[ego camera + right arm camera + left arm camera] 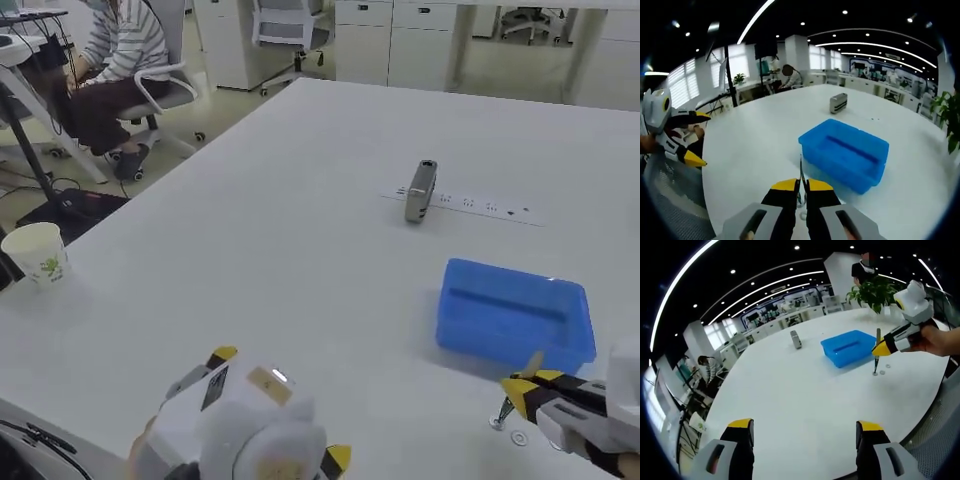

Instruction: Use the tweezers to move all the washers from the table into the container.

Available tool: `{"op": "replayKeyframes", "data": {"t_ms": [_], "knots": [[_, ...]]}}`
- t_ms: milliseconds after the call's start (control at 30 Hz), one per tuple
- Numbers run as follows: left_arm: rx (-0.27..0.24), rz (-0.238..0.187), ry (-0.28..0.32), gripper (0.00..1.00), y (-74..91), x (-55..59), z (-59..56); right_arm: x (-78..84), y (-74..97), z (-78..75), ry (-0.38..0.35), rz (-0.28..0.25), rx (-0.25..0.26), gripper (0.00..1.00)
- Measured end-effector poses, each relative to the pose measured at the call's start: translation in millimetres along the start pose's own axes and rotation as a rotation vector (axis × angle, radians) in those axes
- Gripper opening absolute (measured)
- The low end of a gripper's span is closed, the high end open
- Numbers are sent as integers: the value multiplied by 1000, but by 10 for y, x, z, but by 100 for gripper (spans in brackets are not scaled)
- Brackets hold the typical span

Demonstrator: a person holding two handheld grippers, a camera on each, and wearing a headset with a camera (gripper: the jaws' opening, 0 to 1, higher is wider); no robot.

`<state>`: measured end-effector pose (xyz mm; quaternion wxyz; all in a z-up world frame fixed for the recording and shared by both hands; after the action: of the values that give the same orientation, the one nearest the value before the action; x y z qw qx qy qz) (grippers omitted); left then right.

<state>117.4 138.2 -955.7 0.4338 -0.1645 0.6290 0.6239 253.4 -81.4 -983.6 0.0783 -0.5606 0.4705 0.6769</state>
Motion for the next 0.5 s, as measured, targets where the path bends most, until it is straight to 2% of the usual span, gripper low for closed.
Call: {"op": "replayKeyframes", "data": {"t_ms": [200, 400, 500], "knots": [[2, 7, -3, 85, -7, 8, -3, -11, 17, -17, -13, 18, 20, 1], [-4, -3, 8, 84, 6, 4, 10, -13, 14, -48, -59, 43, 9, 0], [-7, 2, -2, 84, 1, 6, 7, -69, 39, -60, -83, 20, -4, 0]]}}
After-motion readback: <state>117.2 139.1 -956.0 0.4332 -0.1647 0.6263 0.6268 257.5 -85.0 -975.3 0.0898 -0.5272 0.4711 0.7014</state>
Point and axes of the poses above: the centre of the closed fingertips' face, and the gripper's own axes: y roughly backward along the fingers, z roughly to its left, x roughly out of its underside, the point moved 7 cm from there along y, roughly backward along the fingers, and after that the axes turned 13 degrees about x, right-handed, at the moved point
